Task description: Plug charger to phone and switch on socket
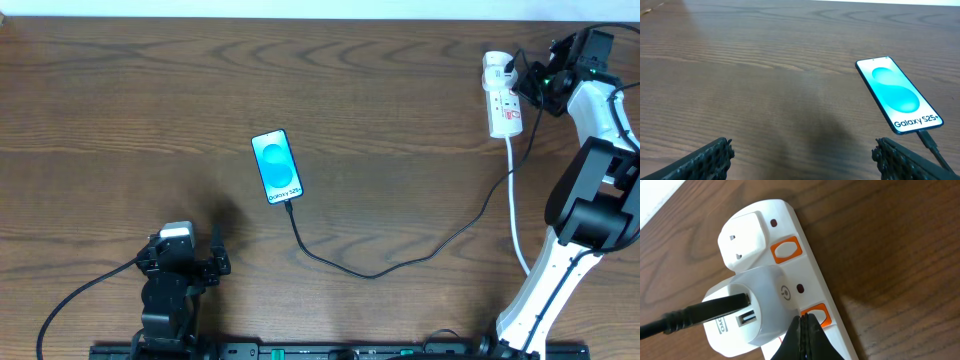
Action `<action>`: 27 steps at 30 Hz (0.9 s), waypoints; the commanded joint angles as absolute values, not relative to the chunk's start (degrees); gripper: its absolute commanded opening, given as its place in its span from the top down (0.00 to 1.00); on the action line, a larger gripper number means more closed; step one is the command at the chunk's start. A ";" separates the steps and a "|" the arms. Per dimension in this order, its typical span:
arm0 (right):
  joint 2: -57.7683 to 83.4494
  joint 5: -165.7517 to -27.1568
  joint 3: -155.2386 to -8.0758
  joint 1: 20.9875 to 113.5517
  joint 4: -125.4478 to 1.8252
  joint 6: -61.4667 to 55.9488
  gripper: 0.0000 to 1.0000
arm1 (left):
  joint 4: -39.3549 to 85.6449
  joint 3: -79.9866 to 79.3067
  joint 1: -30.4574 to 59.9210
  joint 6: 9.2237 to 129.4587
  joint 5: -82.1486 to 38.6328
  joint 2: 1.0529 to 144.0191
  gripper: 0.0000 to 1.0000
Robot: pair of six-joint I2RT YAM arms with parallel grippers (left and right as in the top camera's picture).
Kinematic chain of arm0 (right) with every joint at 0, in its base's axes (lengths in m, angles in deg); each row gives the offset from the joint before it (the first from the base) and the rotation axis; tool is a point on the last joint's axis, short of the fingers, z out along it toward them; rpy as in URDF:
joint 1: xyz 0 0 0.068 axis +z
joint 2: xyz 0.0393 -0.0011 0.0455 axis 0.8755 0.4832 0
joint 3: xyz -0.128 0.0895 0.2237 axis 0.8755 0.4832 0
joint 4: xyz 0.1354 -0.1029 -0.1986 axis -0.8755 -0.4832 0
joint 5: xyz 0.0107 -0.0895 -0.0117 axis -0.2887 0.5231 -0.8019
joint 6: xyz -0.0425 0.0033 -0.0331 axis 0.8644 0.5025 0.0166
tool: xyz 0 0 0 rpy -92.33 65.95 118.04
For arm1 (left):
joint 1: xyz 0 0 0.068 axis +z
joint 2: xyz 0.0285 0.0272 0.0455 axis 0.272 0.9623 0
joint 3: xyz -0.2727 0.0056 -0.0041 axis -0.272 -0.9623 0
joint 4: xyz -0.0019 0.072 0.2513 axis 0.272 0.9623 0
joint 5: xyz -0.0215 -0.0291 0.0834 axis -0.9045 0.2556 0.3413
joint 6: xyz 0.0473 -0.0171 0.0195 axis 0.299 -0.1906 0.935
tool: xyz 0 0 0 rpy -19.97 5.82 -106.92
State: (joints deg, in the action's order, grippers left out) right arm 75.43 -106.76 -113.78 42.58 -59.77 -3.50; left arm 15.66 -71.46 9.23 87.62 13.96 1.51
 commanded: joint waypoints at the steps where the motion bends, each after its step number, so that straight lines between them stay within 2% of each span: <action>1: 76.85 -107.44 -113.84 43.35 -59.61 -4.07 0.99 | 15.59 -72.60 8.95 87.58 14.68 1.05 0.07; 27: 78.84 -107.44 -113.82 44.51 -59.81 -4.07 0.99 | 15.59 -72.60 8.95 87.58 14.68 1.05 0.07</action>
